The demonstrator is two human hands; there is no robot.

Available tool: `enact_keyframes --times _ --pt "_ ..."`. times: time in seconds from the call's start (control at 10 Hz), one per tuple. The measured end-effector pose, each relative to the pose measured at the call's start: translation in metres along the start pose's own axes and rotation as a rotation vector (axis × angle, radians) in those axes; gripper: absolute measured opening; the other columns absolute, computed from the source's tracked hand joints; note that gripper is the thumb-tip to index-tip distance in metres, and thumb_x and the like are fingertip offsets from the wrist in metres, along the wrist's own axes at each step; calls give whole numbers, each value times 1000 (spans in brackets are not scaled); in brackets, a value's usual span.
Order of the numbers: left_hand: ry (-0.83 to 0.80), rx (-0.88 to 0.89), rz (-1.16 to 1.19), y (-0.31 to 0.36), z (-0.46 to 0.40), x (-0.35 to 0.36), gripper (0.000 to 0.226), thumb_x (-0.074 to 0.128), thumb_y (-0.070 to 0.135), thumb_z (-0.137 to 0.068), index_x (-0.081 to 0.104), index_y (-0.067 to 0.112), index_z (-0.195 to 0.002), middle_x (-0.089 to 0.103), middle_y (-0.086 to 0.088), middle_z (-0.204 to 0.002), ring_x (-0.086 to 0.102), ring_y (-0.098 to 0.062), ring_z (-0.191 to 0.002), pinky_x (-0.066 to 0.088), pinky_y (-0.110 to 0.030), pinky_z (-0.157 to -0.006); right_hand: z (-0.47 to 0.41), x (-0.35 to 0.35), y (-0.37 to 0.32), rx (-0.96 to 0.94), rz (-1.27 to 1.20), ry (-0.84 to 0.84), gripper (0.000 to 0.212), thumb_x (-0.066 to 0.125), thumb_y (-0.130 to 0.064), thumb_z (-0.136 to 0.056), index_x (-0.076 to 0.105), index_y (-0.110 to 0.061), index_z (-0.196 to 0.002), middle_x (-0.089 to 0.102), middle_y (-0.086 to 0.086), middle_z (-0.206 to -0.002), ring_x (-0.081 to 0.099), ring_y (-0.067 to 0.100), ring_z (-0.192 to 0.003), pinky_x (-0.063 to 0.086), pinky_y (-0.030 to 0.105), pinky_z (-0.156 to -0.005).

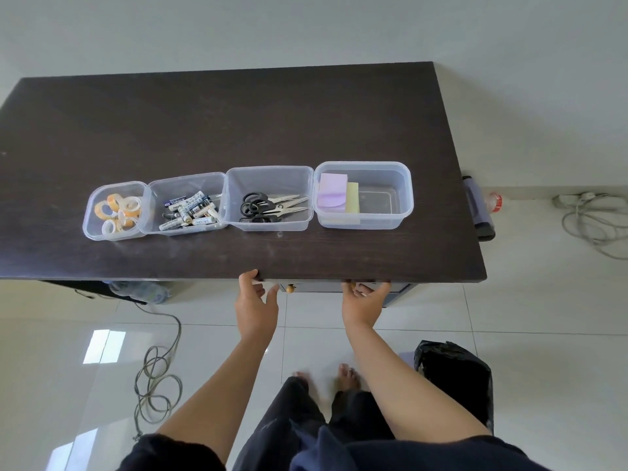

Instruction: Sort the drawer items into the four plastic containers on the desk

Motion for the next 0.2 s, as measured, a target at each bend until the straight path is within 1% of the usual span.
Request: enact_keyframes --times 0.1,0.2 --pt "-79 21 -118 -3 9 4 59 56 21 -93 26 25 -144 50 -7 -127 52 -21 -118 44 -31 -88 4 -4 -5 45 27 -10 77 73 -18 -81 27 -24 -143 61 16 -120 64 24 -98 49 35 -87" --pt "-183 30 -259 -35 30 -4 71 52 24 -95 8 28 -151 36 -6 -142 48 -23 -124 46 -32 -91 17 -18 -14 133 -31 87 77 71 -13 -81 29 -18 -145 54 15 -132 59 21 -92 42 31 -82"
Point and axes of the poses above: each hand's wrist, its own z-axis away from the middle knuckle, its own x-axis out of the palm, y = z × x, the point moved 7 cm from there along -z, towards the middle knuckle
